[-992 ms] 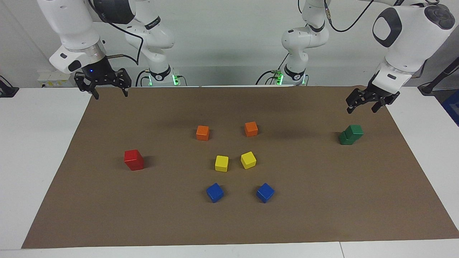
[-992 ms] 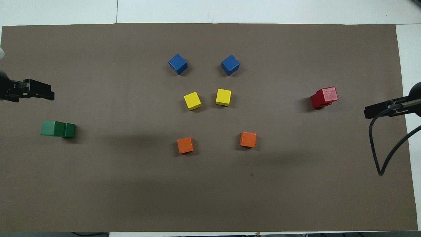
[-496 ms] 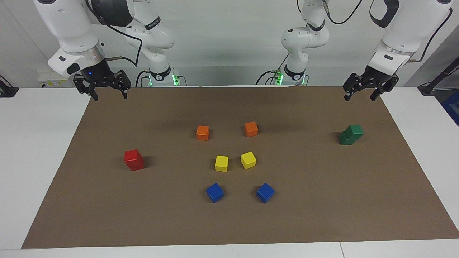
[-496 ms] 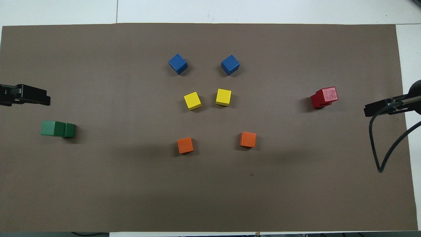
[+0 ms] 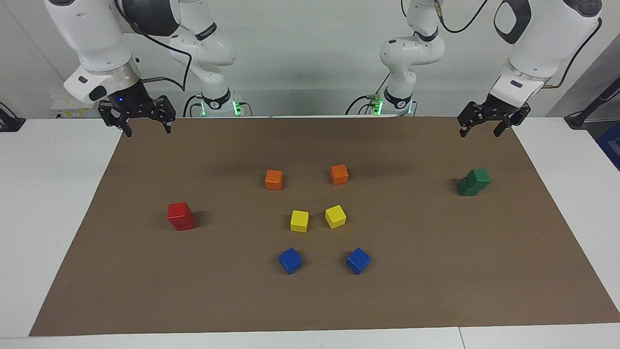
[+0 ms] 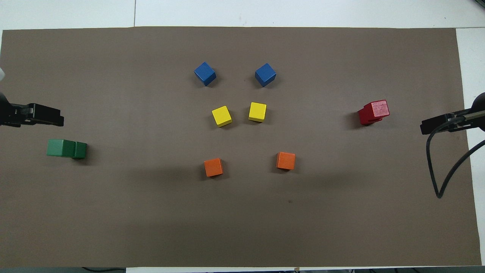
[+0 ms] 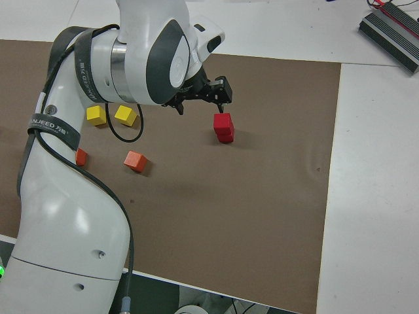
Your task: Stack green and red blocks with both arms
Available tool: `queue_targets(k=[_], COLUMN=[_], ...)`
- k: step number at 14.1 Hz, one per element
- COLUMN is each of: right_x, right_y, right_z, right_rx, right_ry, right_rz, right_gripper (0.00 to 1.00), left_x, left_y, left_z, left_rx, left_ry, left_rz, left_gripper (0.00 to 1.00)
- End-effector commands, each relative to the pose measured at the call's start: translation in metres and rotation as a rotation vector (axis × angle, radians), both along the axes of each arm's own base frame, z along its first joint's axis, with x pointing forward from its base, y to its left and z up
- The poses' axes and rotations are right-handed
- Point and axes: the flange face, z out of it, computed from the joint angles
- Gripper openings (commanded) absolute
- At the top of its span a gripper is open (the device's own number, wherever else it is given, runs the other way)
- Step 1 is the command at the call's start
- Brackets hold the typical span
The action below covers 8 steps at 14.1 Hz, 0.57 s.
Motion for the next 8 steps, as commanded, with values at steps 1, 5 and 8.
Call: queue_targets(k=[1, 5, 8], right_x=[-0.0022, -0.0026, -0.0037], right_y=[0.0007, -0.0009, -0.0008], right_z=[-0.0022, -0.004, -0.0066], right_rx=[0.015, 0.015, 0.015], right_ry=[0.015, 0.017, 0.021], right_rz=[-0.018, -0.019, -0.021], right_gripper=[1.0, 1.0, 1.0], left_x=[-0.0048, -0.0055, -0.0063], left_y=[0.0047, 0.0065, 0.0048], left_z=[0.0034, 0.0027, 0.0011], left_rx=[0.014, 0.015, 0.015], left_ry=[-0.039, -0.032, -0.027], left_rz=[0.015, 0.012, 0.01], left_gripper=[1.0, 1.0, 1.0])
